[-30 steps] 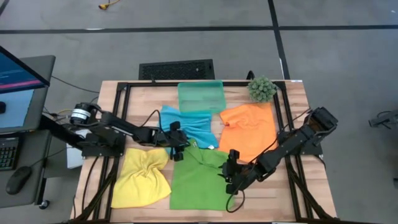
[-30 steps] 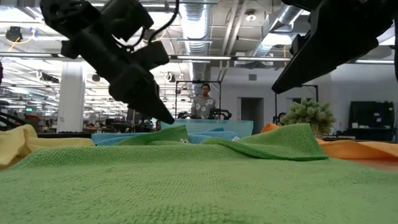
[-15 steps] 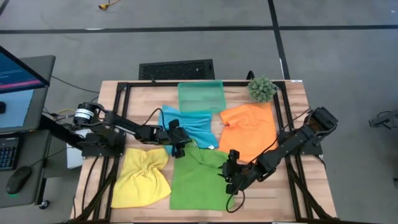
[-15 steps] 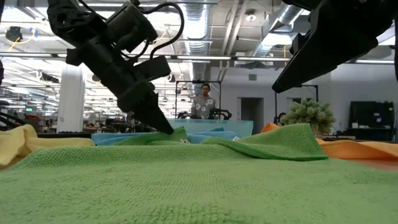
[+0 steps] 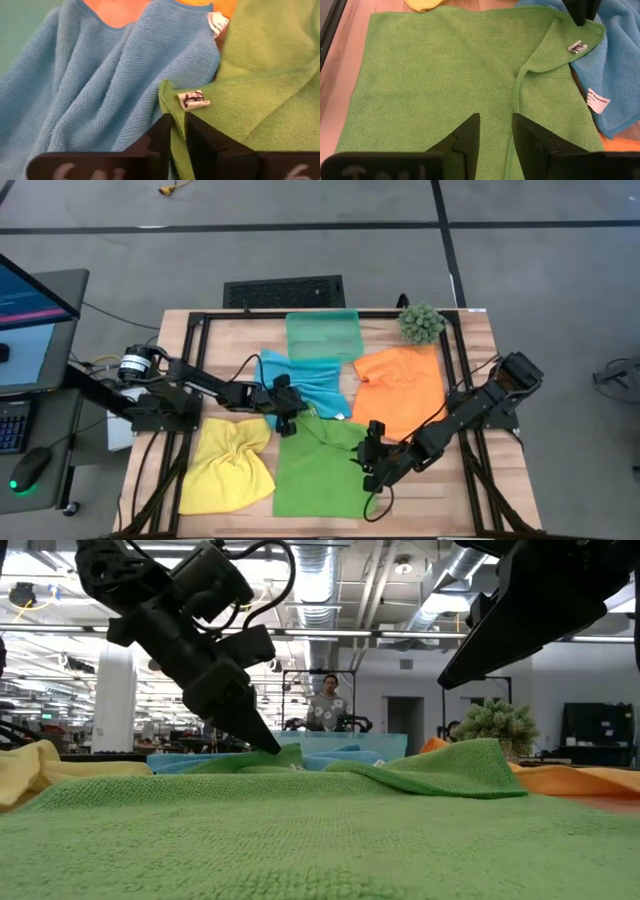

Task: Roll microfiber towels into tight, uniform cylinder then place into a basket
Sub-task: Roll the green microfiber cloth

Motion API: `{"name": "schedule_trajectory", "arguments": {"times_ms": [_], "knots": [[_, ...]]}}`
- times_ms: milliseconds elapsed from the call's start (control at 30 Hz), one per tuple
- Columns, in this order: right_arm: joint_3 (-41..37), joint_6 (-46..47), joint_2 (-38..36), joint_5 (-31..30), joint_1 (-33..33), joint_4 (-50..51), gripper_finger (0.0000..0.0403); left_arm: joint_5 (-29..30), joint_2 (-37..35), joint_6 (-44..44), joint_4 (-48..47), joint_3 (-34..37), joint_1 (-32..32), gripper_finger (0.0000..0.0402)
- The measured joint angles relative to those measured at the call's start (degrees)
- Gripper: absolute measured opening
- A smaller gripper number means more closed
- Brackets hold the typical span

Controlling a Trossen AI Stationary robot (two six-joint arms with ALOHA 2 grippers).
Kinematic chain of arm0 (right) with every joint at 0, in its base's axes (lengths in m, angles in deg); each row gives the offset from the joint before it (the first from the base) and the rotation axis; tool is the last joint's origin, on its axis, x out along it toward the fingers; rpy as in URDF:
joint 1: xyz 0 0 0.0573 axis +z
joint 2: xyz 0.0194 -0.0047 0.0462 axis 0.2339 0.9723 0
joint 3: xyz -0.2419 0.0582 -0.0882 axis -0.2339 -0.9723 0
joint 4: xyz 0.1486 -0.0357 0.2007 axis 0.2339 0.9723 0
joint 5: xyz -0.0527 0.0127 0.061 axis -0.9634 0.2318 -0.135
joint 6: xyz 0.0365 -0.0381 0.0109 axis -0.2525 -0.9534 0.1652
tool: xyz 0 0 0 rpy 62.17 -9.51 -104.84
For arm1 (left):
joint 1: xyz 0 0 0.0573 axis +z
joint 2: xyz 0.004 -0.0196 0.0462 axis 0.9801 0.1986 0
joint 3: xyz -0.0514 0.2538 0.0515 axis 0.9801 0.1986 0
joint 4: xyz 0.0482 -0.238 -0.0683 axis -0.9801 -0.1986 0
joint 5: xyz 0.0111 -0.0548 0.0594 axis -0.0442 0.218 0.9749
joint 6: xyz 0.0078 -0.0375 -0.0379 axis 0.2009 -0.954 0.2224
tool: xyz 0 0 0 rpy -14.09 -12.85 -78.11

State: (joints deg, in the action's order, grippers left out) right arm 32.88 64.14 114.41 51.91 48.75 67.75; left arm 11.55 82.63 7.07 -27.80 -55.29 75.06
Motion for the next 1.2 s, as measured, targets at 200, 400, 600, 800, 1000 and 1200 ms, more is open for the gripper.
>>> {"name": "schedule_trajectory", "arguments": {"times_ms": [200,400,600,800,1000,1200], "knots": [[0.0,0.0,0.0,0.0,0.0,0.0,0.0135,0.7,0.0,-0.3,-0.2,0.0,0.0,0.0006],[0.0,0.0,-0.1,0.1,0.0,1.5,0.0127,0.9,-0.2,0.0,-0.2,0.0,-1.7,0.0001],[1.4,0.0,-0.9,0.1,0.0,5.8,0.0116,4.8,-0.6,0.2,0.5,0.0,-6.4,0.0],[6.4,0.0,-1.1,0.0,1.0,11.2,0.0107,10.6,-1.7,-0.2,-0.1,-0.1,-11.1,0.0],[11.2,4.0,-1.1,-0.1,3.7,20.1,0.01,14.3,-5.8,-0.3,-1.4,0.0,-14.7,0.0],[14.4,11.2,-1.1,-3.7,6.2,29.8,0.0089,18.5,-11.0,-0.4,-2.2,0.0,-17.0,0.0]]}}
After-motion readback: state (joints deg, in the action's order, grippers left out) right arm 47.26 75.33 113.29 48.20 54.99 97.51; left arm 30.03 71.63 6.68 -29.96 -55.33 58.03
